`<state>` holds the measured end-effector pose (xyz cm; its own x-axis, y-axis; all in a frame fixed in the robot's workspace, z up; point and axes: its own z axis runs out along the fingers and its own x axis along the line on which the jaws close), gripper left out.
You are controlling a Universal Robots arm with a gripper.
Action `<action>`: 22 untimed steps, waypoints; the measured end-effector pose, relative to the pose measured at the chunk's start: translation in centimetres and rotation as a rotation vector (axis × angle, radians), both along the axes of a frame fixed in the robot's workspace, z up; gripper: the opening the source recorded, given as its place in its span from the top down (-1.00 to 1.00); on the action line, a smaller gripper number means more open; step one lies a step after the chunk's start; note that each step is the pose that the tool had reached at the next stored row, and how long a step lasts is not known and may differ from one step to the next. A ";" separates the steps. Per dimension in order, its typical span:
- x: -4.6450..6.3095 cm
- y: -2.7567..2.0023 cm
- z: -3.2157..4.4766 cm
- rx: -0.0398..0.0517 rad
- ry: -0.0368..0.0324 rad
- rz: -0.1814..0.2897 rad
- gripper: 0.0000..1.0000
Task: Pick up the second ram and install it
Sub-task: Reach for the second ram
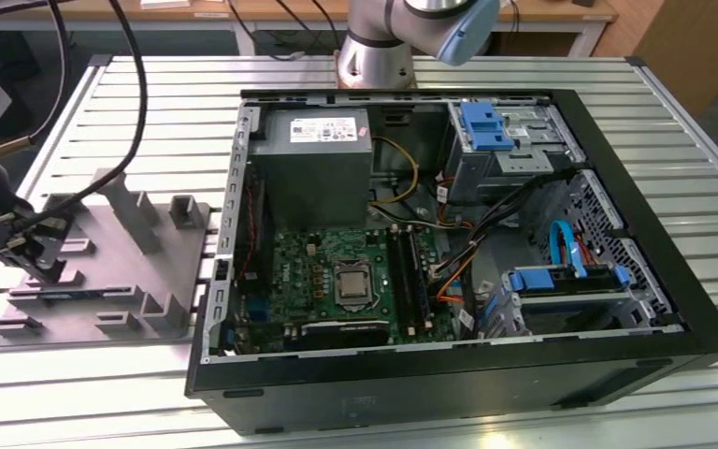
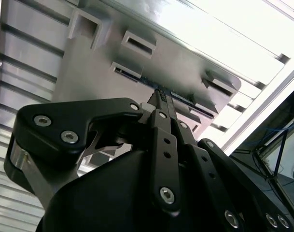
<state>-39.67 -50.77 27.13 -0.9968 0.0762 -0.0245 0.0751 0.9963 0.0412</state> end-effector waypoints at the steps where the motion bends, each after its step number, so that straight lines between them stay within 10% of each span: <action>1: 0.0 0.00 -0.12 0.0000 0.0000 0.000 0.80; 22: -0.1 -0.02 -3.15 -0.0003 0.0000 0.000 0.80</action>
<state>-39.74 -50.79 23.98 -0.9968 0.0761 -0.0245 0.0751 0.9963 0.0409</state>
